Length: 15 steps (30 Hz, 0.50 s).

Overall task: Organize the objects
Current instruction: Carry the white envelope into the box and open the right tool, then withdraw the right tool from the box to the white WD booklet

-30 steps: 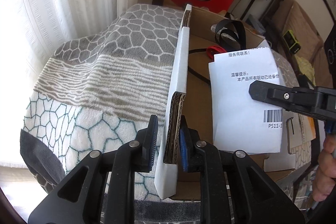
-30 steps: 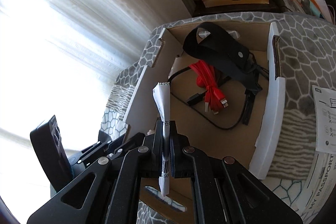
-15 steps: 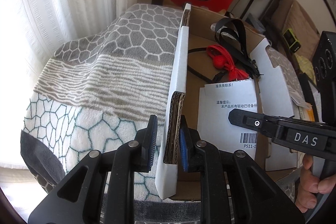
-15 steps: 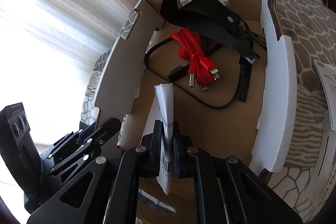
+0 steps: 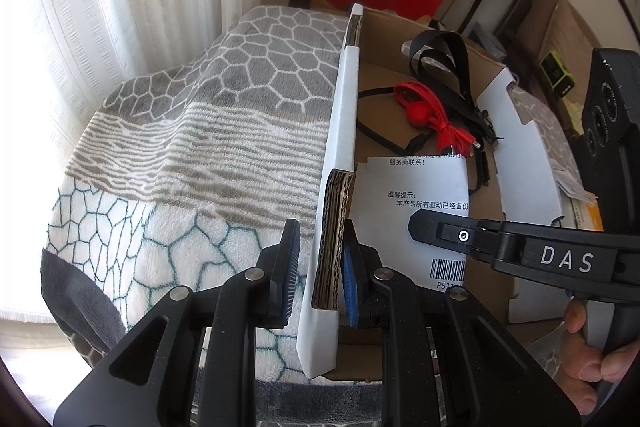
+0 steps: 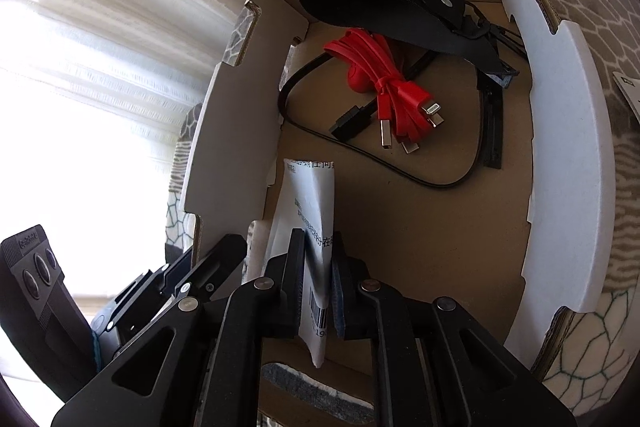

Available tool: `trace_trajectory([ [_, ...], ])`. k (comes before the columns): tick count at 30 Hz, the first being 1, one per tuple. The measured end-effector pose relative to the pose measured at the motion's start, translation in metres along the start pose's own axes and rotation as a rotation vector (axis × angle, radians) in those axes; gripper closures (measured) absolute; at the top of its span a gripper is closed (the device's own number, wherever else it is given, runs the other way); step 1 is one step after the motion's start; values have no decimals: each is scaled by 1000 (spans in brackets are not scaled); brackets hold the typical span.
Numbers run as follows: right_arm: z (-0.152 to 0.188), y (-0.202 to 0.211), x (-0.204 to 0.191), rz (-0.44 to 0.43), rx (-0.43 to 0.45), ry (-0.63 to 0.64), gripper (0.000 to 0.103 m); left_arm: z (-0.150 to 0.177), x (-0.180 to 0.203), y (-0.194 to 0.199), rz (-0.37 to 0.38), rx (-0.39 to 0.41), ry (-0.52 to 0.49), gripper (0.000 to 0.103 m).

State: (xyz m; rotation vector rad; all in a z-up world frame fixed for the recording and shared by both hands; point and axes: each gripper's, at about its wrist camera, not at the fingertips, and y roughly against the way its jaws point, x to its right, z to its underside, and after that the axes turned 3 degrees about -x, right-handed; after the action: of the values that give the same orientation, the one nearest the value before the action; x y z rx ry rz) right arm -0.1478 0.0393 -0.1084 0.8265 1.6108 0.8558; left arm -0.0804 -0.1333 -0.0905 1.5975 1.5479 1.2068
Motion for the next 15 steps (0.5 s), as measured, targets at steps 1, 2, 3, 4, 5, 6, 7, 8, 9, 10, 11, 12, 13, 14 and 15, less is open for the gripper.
trace_trajectory([
  [1,-1,2,0,8,-6,12,83,0,-1,0,-1,0,-1,85],
  [2,-2,6,2,13,-4,20,83,0,0,0,-2,0,-3,85],
  [3,-3,12,4,18,3,24,82,1,0,0,-6,0,-7,85],
  [4,-5,16,6,19,-3,32,75,1,0,-1,-11,2,-12,85],
  [5,-6,18,8,10,-29,47,70,1,0,-1,-13,2,-13,85],
  [6,-6,22,9,-12,-37,52,69,1,0,-1,-12,0,-11,84],
  [7,-5,28,10,-18,-28,56,70,1,0,-2,-12,-1,-10,84],
  [8,-5,33,9,-6,-18,74,69,1,1,-2,-12,0,-9,84],
  [9,-4,36,7,10,-16,98,68,0,1,-2,-13,-2,-7,84],
  [10,-3,37,5,26,-14,113,68,0,1,-3,-13,-3,-6,85],
  [11,-2,37,4,45,-13,122,68,0,2,-3,-12,-3,-6,85],
  [12,0,36,3,57,-18,129,69,0,3,-3,-13,-4,-6,85],
  [13,0,33,2,67,-29,132,69,0,3,-4,-14,-5,-6,85],
  [14,1,30,2,79,-35,131,69,1,3,-4,-15,-5,-5,85],
  [15,1,28,2,88,-33,134,69,1,2,-3,-16,-5,-4,85],
])
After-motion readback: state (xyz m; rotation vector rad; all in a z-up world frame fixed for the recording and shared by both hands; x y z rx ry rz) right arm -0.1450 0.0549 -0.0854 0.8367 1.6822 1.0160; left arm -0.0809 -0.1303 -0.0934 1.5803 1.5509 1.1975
